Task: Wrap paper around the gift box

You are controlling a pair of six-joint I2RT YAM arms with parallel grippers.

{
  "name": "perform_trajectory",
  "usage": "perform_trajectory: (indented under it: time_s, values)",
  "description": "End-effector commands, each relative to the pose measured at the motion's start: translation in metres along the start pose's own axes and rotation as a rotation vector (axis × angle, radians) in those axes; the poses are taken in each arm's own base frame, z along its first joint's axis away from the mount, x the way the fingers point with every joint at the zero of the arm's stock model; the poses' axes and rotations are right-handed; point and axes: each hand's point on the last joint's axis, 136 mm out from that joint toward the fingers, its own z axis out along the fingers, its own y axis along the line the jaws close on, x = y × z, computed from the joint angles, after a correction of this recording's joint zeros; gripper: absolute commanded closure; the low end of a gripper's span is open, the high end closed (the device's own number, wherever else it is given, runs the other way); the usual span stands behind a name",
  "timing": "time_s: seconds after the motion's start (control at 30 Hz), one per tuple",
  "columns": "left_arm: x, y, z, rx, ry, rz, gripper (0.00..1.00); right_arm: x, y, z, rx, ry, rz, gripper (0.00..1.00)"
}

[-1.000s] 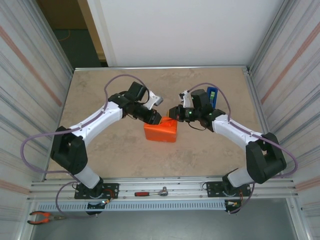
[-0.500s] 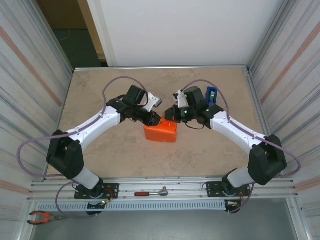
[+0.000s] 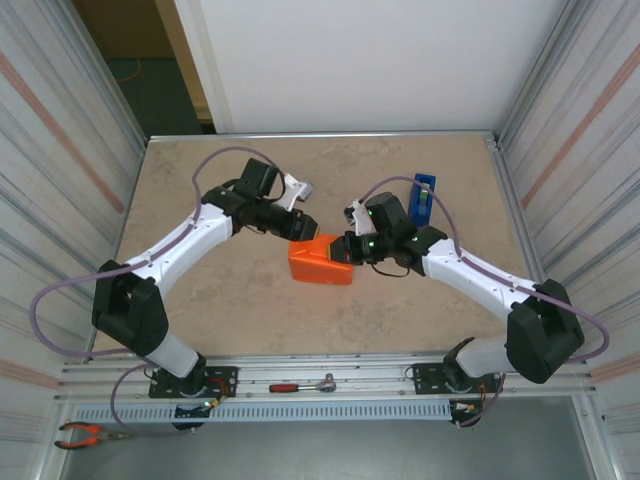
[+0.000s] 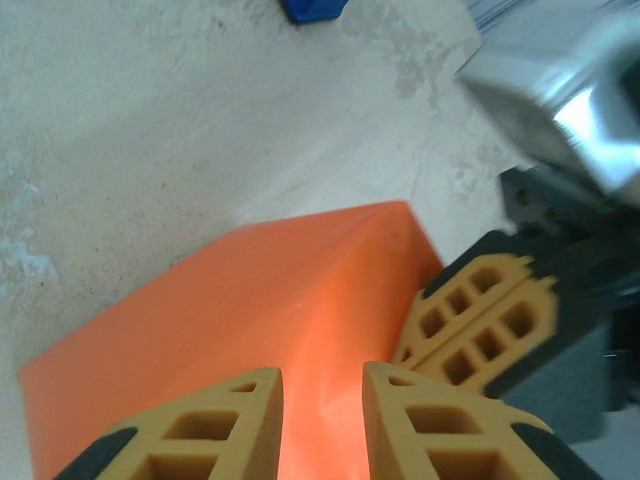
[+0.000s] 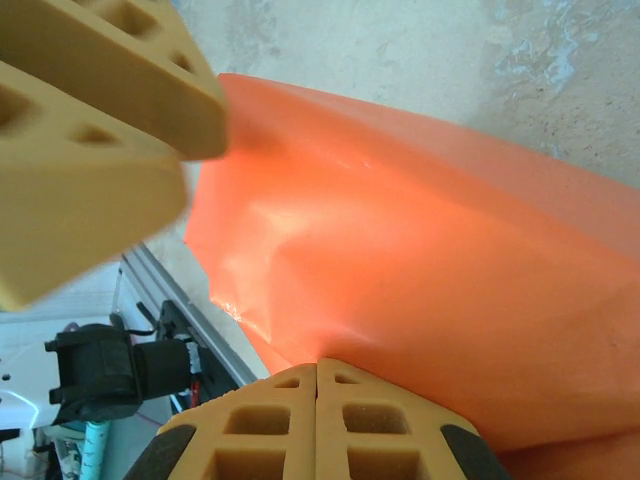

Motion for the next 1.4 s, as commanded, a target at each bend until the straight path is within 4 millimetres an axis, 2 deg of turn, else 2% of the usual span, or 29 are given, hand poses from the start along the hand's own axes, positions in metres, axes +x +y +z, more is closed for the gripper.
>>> perform_trajectory:
  time_s: [0.0,0.2,0.43,0.53,0.6,0.67,0.73,0.8,0.87,0.93,0.97,1.1,1.2,1.37]
  values:
    - [0.001,-0.023,-0.01,0.072,0.031,0.022,0.72,0.024,-0.039,0.005,0.129,0.057,0.045,1.0]
    - [0.02,-0.023,0.003,0.061,0.095,0.039,0.8,0.025,-0.043,0.008,0.128,0.055,0.058,1.0]
    - [0.049,0.002,0.02,-0.01,0.171,0.029,0.85,0.021,-0.041,0.008,0.119,0.052,0.065,1.0]
    - [0.063,0.016,0.027,-0.044,0.209,0.024,0.86,0.011,-0.034,0.008,0.085,0.045,0.077,1.0]
    - [0.07,0.023,0.032,-0.061,0.23,0.022,0.87,-0.001,-0.025,0.005,0.046,0.037,0.083,1.0]
    - [0.073,0.026,0.034,-0.066,0.242,0.017,0.88,-0.021,-0.01,-0.006,-0.003,-0.001,0.082,1.0]
    - [0.074,0.027,0.035,-0.068,0.246,0.017,0.88,-0.05,0.003,-0.028,-0.057,-0.081,0.079,1.0]
    - [0.075,0.027,0.035,-0.068,0.246,0.016,0.89,-0.086,0.0,-0.06,-0.068,-0.199,0.096,0.97]
    - [0.075,0.027,0.034,-0.068,0.247,0.018,0.89,-0.113,-0.017,-0.087,-0.049,-0.292,0.135,0.88]
    - [0.076,0.028,0.035,-0.069,0.248,0.017,0.89,-0.134,-0.049,-0.11,-0.013,-0.375,0.19,0.74]
    - [0.077,0.028,0.035,-0.067,0.25,0.015,0.9,-0.144,-0.074,-0.123,0.022,-0.418,0.24,0.66]
    - [0.078,0.029,0.035,-0.074,0.247,0.018,0.95,-0.16,-0.163,-0.153,0.085,-0.535,0.413,0.57]
    - [0.08,0.031,0.035,-0.093,0.244,0.027,1.0,-0.163,-0.205,-0.163,0.105,-0.575,0.477,0.55]
    - [0.082,0.035,0.036,-0.113,0.239,0.035,1.0,-0.161,-0.235,-0.152,0.12,-0.545,0.506,0.54]
